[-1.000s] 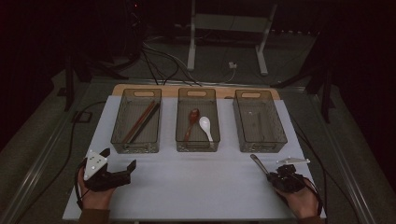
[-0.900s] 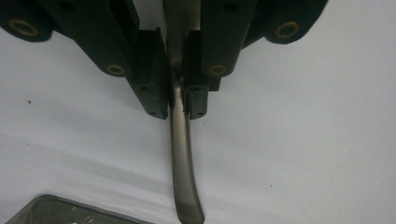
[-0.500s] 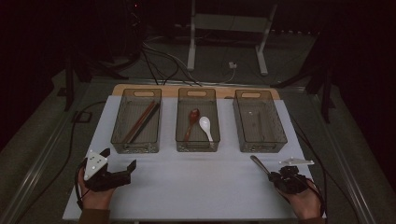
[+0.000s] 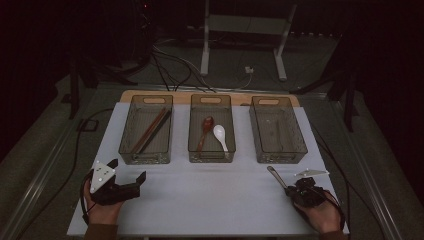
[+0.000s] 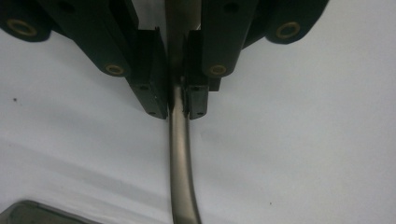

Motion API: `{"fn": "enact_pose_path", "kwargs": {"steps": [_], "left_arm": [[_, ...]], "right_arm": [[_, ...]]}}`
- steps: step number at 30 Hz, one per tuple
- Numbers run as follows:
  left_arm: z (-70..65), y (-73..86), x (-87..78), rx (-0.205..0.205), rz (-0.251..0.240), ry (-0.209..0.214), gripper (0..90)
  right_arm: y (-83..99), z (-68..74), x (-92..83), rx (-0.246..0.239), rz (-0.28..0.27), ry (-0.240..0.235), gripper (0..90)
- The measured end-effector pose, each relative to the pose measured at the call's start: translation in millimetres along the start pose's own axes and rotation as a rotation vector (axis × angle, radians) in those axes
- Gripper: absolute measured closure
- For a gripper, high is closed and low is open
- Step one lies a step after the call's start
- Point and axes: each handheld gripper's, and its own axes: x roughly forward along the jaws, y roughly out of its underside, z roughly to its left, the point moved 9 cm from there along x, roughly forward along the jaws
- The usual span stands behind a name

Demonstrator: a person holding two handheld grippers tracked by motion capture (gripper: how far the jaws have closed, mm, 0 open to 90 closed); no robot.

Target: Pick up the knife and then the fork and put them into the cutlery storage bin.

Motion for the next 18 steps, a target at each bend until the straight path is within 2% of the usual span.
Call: {"fn": "enact_pose_path", "kwargs": {"steps": [8,10,14,18], "left_arm": [[-0.3,0.5,0.3,-0.001,0.004,0.0,0.7],[-0.3,0.5,0.3,-0.001,0.003,0.001,0.7],[-0.4,-0.1,-0.3,-0.001,0.0,0.001,0.7],[-1.1,-0.1,-0.5,0.0,0.0,0.001,0.7]], "right_arm": [[-9.2,1.0,6.4,-0.027,0.003,0.022,79.1],[-9.7,1.5,7.1,-0.034,0.019,0.022,79.0],[-9.1,1.0,7.8,-0.009,0.037,0.009,79.3],[-11.1,1.7,8.7,-0.032,0.075,0.022,80.1]]}}
